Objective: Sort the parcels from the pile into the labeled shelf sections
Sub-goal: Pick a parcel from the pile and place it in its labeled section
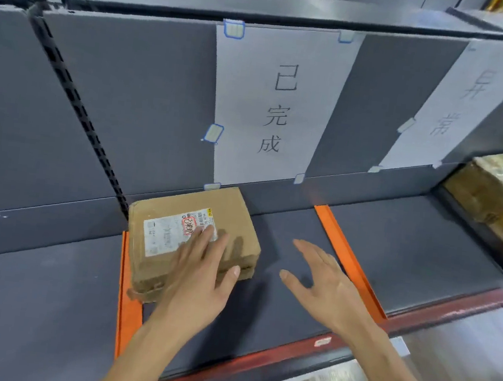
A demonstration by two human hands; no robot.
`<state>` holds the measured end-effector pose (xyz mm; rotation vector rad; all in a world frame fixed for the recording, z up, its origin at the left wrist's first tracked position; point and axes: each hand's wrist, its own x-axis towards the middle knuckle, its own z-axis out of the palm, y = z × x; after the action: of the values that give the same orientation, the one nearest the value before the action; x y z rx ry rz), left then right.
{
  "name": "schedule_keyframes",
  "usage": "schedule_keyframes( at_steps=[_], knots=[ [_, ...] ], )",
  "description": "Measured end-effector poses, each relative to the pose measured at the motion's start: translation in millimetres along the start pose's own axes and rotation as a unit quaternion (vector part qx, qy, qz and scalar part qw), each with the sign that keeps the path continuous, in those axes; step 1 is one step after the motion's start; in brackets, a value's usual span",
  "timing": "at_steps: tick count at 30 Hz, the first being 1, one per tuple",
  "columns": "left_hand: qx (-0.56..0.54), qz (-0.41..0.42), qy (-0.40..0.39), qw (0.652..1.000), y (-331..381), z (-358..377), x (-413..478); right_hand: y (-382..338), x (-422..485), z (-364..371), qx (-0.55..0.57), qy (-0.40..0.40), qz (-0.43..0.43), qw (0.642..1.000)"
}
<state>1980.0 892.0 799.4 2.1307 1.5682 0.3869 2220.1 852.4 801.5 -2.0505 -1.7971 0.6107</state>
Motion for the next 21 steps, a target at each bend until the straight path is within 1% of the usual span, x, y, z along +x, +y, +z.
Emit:
schedule_keyframes(
  at_steps=[5,9,12,16,21],
  knots=[
    [-0.005,0.066,-0.036,0.997,56,30,6,50,-39,-30,-0.03,0.051,0.042,0.997],
    [0.022,0.106,-0.051,0.993,109,61,10,98,-66,-62,-0.055,0.079,0.065,0.993],
    [0.033,0.134,-0.062,0.989,154,87,13,139,-83,-85,-0.093,0.084,0.074,0.989],
    [0.028,0.147,-0.072,0.986,220,126,11,200,-108,-118,-0.121,0.086,0.076,0.986],
    [0.026,0.162,-0.084,0.983,301,171,11,279,-141,-162,-0.136,0.11,0.092,0.98]
  ],
)
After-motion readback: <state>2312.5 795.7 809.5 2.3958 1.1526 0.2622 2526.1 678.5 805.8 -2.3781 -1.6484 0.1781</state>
